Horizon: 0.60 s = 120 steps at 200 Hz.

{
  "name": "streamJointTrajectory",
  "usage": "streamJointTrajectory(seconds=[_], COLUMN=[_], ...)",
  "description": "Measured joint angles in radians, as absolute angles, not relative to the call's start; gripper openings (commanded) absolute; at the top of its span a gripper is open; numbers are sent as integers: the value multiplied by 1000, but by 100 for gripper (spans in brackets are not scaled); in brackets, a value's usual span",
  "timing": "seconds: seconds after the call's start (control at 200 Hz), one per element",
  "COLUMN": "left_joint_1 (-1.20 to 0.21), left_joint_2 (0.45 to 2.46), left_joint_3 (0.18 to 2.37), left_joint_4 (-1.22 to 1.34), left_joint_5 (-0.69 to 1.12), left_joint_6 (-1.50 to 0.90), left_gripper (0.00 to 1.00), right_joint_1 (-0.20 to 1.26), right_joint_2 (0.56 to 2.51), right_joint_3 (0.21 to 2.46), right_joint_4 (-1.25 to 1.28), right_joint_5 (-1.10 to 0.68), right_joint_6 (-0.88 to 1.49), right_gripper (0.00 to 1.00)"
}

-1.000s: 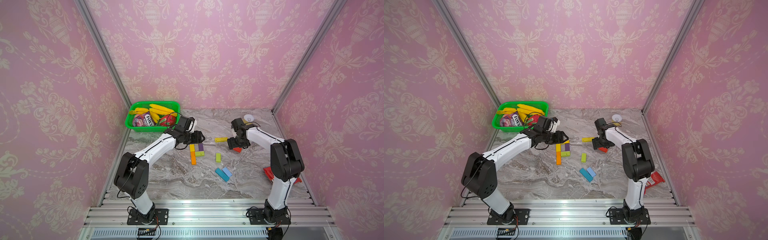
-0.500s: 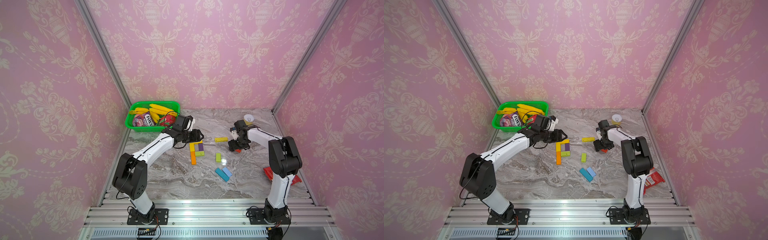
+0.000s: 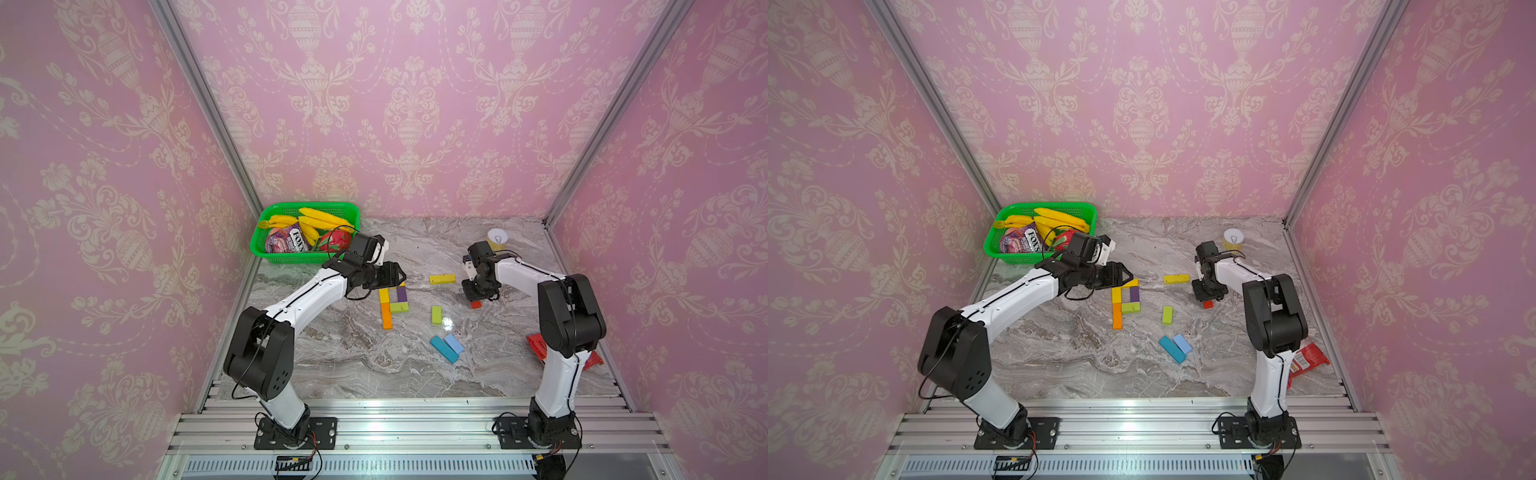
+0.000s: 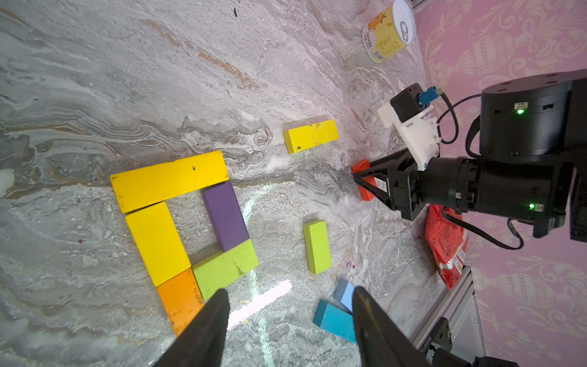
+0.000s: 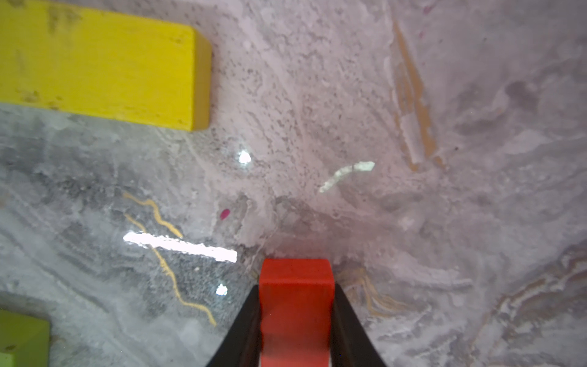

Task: Assemble the letter p with building blocks
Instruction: Pick up the building block from the center of the board, then place the building block at the center of the board.

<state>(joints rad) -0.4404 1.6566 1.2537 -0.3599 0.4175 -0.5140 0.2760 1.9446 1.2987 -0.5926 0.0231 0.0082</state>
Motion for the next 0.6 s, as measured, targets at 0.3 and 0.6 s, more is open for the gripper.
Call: streamJointTrajectory(seconds=[0.3,0.6], left_joint_1=[-440,-439], left_joint_2=[1650,1649], left_joint_3=[1250,1237], left_joint_4=[-360,-361], left_joint_5=[421,422], left_joint_6=[-514,-514], left_gripper=[64,65], right_joint_1=[353,388], right_joint_2=[1928,2010], right_joint_3=[1319,1460], right_joint_4=[-636,-653], right_joint_5=[13,4], right_joint_6=[98,151], right_gripper=[26,28])
